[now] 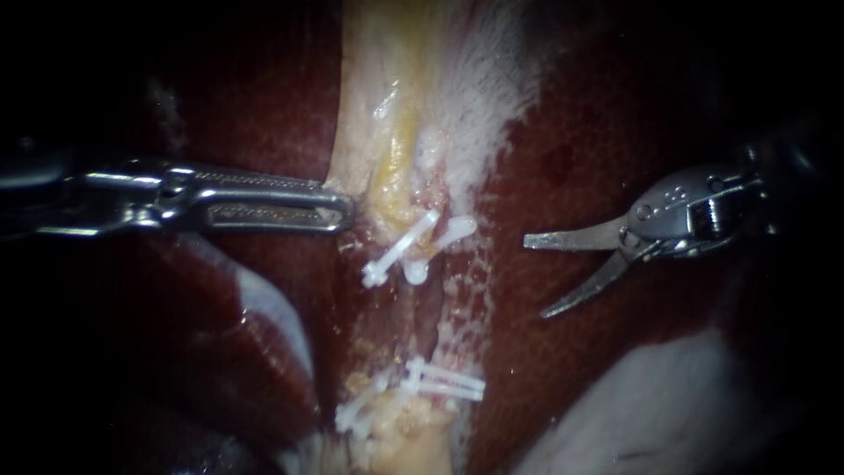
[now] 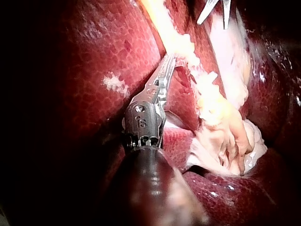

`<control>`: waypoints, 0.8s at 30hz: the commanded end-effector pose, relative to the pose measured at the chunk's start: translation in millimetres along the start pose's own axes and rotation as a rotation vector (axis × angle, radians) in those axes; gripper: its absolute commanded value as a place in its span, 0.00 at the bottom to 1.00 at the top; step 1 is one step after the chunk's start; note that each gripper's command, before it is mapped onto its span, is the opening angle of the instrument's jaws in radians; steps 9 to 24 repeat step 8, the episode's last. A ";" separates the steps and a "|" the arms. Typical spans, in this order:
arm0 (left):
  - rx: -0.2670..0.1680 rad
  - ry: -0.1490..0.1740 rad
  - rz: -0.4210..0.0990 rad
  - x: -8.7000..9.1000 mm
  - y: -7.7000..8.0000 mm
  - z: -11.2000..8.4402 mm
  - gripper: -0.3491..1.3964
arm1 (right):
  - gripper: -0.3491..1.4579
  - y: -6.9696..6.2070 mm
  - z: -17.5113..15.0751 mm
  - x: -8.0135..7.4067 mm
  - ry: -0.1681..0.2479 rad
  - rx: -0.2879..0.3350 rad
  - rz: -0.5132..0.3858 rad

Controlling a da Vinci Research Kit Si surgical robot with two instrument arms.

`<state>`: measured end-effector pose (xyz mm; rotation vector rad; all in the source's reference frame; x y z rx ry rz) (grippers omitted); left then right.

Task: Go back from the cut right tube

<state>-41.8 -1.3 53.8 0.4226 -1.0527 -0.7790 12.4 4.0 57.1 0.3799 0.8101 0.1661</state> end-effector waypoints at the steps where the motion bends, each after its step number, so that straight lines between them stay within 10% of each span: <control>1: 0.000 0.000 0.001 0.0 0.0 0.0 0.07 | 0.98 0.0 0.0 0.0 0.000 0.001 0.000; 24: 0.000 0.000 0.001 0.0 0.0 -0.1 0.07 | 0.98 -0.2 -0.1 0.1 0.000 0.007 0.000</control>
